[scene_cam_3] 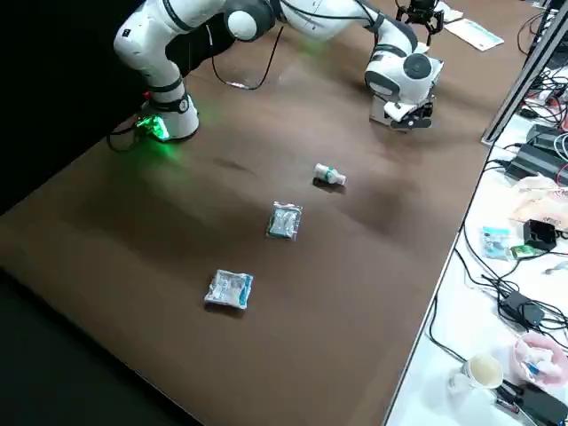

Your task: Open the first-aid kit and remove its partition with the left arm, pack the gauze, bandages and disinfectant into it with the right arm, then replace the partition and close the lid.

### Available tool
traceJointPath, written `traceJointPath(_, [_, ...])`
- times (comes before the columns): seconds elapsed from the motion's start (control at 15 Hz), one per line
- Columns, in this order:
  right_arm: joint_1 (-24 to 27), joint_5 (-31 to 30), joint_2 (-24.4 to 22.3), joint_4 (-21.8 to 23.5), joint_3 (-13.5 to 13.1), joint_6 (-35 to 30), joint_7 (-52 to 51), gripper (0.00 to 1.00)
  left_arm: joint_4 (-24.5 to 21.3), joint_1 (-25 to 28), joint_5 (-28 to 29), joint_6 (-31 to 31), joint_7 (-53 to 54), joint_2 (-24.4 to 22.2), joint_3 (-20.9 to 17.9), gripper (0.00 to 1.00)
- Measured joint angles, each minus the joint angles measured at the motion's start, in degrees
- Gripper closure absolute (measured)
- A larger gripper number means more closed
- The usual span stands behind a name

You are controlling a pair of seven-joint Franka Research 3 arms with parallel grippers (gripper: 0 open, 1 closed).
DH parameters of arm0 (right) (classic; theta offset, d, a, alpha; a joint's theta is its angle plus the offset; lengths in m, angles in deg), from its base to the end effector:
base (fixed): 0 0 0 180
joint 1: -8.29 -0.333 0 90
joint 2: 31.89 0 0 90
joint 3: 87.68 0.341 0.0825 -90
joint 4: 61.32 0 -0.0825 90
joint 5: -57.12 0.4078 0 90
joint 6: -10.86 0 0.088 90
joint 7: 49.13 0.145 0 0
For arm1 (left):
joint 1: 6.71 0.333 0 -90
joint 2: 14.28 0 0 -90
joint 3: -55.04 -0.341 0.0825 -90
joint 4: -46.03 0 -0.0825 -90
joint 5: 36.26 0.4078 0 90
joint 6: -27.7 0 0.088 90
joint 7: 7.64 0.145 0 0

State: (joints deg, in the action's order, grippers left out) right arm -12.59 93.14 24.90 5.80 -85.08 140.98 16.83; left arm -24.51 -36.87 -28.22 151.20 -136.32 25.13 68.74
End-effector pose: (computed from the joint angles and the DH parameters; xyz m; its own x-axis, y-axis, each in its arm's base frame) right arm 0.7478 0.3480 0.1674 0.4041 -0.7806 -0.4768 -0.9147 -0.3489 -0.2039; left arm 0.6243 -0.5179 0.3723 0.0958 0.9805 -0.1716 0.9807 -0.0634 0.1851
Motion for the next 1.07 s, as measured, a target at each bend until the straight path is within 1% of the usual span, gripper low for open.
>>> traceJointPath(0.27, [0.1,0.1,0.3,-0.6,0.0,-1.7,0.2,0.19,0.0,-0.5,0.0,2.3,-0.4,1.0,-0.1,0.00])
traceJointPath(0.53, [0.1,0.1,0.4,-0.9,0.0,-2.3,0.2,0.18,0.0,-0.9,0.0,2.7,-0.4,1.8,-0.3,0.00])
traceJointPath(0.73, [0.1,0.1,0.5,-1.2,-0.1,-2.7,0.2,0.18,0.0,-1.1,0.0,3.7,-0.4,2.3,-0.5,0.03])
traceJointPath(0.87, [0.1,0.1,0.6,-1.2,-0.1,-2.7,0.2,0.18,0.0,-1.2,0.0,4.0,-0.4,2.4,-0.7,0.19])
traceJointPath(1.07, [0.0,0.1,0.8,-1.4,-0.1,-2.7,0.1,0.19,0.0,-1.3,0.0,4.7,-0.4,2.6,-0.9,0.22])
